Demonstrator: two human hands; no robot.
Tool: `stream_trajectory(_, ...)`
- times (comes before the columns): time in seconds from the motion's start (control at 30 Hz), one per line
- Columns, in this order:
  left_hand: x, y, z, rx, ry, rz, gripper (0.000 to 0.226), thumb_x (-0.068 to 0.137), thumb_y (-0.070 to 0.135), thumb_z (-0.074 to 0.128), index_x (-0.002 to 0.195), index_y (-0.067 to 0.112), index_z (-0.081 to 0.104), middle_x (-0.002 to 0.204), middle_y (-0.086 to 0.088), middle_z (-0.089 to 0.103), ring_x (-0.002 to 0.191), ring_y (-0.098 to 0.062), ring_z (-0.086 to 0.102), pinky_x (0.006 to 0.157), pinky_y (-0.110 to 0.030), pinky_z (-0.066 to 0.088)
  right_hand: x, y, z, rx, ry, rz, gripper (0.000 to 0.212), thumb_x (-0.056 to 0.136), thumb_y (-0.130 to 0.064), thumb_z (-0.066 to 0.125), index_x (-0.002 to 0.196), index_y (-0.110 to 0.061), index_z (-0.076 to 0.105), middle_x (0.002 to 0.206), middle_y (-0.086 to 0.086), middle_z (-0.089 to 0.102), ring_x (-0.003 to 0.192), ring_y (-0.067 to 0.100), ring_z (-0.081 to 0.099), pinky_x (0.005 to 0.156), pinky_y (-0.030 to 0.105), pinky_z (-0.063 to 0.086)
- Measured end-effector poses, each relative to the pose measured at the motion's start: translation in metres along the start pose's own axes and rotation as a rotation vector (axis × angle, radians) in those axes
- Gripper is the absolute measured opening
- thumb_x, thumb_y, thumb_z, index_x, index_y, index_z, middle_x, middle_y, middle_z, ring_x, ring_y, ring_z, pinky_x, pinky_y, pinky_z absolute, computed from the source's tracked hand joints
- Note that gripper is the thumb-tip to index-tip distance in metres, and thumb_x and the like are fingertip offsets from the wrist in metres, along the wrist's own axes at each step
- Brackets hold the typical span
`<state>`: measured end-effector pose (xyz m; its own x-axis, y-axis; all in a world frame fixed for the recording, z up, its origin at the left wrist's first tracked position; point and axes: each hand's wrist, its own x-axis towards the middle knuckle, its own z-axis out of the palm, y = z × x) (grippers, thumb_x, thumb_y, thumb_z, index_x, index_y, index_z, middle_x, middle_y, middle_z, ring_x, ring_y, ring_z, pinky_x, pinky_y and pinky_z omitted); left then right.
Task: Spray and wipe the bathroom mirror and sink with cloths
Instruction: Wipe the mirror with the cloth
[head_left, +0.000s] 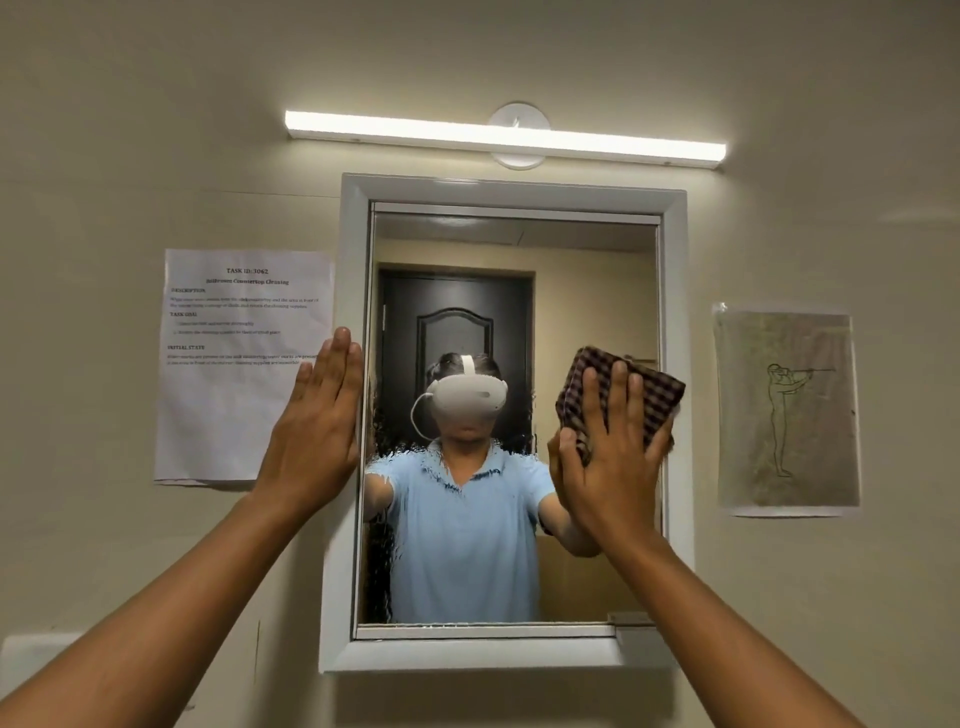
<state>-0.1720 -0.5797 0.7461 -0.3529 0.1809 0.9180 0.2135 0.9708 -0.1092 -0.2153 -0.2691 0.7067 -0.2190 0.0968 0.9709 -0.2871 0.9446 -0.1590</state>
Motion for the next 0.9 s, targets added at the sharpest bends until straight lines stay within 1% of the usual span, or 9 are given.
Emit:
stream_trajectory(0.2, -0.001, -0.001, 0.002, -0.017, 0.022, 0.011, 0.093, 0.082, -0.002, 0.055, 0.153, 0.009, -0.004, 0.162, -0.008, -0.012, 0.149, -0.018, -0.011, 0.122, -0.033, -0.003, 0.026, -0.030, 0.000, -0.033, -0.014, -0.044, 0.068, 0.097, -0.051, 0.021, 0.158, -0.026, 0.002, 0.166, 0.004, -0.006, 0.152, 0.022, -0.009, 0.118, 0.063, 0.001)
stream_trajectory(0.33, -0.001, -0.003, 0.006, -0.028, 0.058, 0.030, 0.088, 0.082, -0.005, 0.049, 0.153, 0.008, -0.002, 0.162, -0.009, -0.010, 0.149, -0.019, -0.010, 0.123, -0.036, 0.001, 0.072, -0.075, 0.006, -0.053, -0.005, -0.123, 0.070, 0.097, -0.052, 0.026, 0.157, -0.027, 0.001, 0.166, 0.005, -0.006, 0.152, 0.023, -0.008, 0.117, 0.062, -0.002)
stream_trajectory(0.43, -0.002, -0.005, 0.007, -0.046, 0.080, 0.044, 0.086, 0.084, -0.004, 0.048, 0.153, 0.008, -0.001, 0.162, -0.009, -0.008, 0.150, -0.019, -0.009, 0.123, -0.035, 0.000, 0.098, -0.118, 0.013, -0.072, -0.012, -0.178, 0.071, 0.096, -0.054, 0.026, 0.157, -0.026, 0.001, 0.166, 0.006, -0.006, 0.152, 0.025, -0.006, 0.117, 0.063, -0.001)
stream_trajectory(0.5, -0.002, -0.007, 0.007, -0.063, 0.086, 0.061, 0.083, 0.085, -0.003, 0.046, 0.153, 0.008, -0.001, 0.162, -0.010, -0.008, 0.150, -0.019, -0.008, 0.123, -0.038, 0.003, 0.105, -0.145, 0.017, -0.085, -0.029, -0.232, 0.072, 0.096, -0.056, 0.024, 0.157, -0.025, 0.001, 0.165, 0.007, -0.006, 0.152, 0.026, -0.006, 0.117, 0.063, 0.000)
stream_trajectory(0.57, -0.002, -0.008, 0.007, -0.081, 0.088, 0.076, 0.077, 0.087, 0.001, 0.039, 0.153, 0.007, -0.001, 0.162, -0.010, -0.008, 0.150, -0.020, -0.007, 0.123, -0.041, 0.008, 0.103, -0.166, 0.021, -0.087, -0.047, -0.298, 0.073, 0.095, -0.056, 0.022, 0.158, -0.025, 0.001, 0.165, 0.007, -0.006, 0.152, 0.026, -0.007, 0.117, 0.062, -0.003)
stream_trajectory(0.73, -0.003, -0.009, 0.007, -0.110, 0.107, 0.093, 0.065, 0.092, 0.018, 0.019, 0.153, 0.006, 0.002, 0.162, -0.011, -0.004, 0.150, -0.019, -0.005, 0.123, -0.039, 0.008, 0.076, -0.181, 0.027, -0.073, -0.064, -0.407, 0.072, 0.095, -0.057, 0.013, 0.158, -0.023, 0.006, 0.165, 0.007, -0.002, 0.152, 0.025, -0.005, 0.116, 0.058, -0.012)
stream_trajectory(0.8, -0.004, -0.010, 0.008, -0.114, 0.114, 0.093, 0.064, 0.093, 0.023, 0.018, 0.153, 0.005, 0.003, 0.162, -0.012, -0.004, 0.150, -0.020, -0.004, 0.123, -0.040, 0.009, 0.061, -0.180, 0.030, -0.082, -0.066, -0.422, 0.072, 0.095, -0.058, 0.016, 0.158, -0.022, 0.007, 0.165, 0.008, -0.001, 0.152, 0.025, -0.004, 0.116, 0.059, -0.011)
stream_trajectory(0.9, -0.010, -0.010, 0.012, -0.110, 0.113, 0.090, 0.063, 0.095, 0.023, 0.022, 0.153, 0.005, 0.002, 0.162, -0.012, -0.004, 0.150, -0.020, -0.004, 0.122, -0.041, 0.009, 0.033, -0.173, 0.036, -0.084, -0.081, -0.443, 0.074, 0.095, -0.056, 0.028, 0.158, -0.022, 0.008, 0.165, 0.008, 0.000, 0.152, 0.026, -0.003, 0.117, 0.061, -0.006)
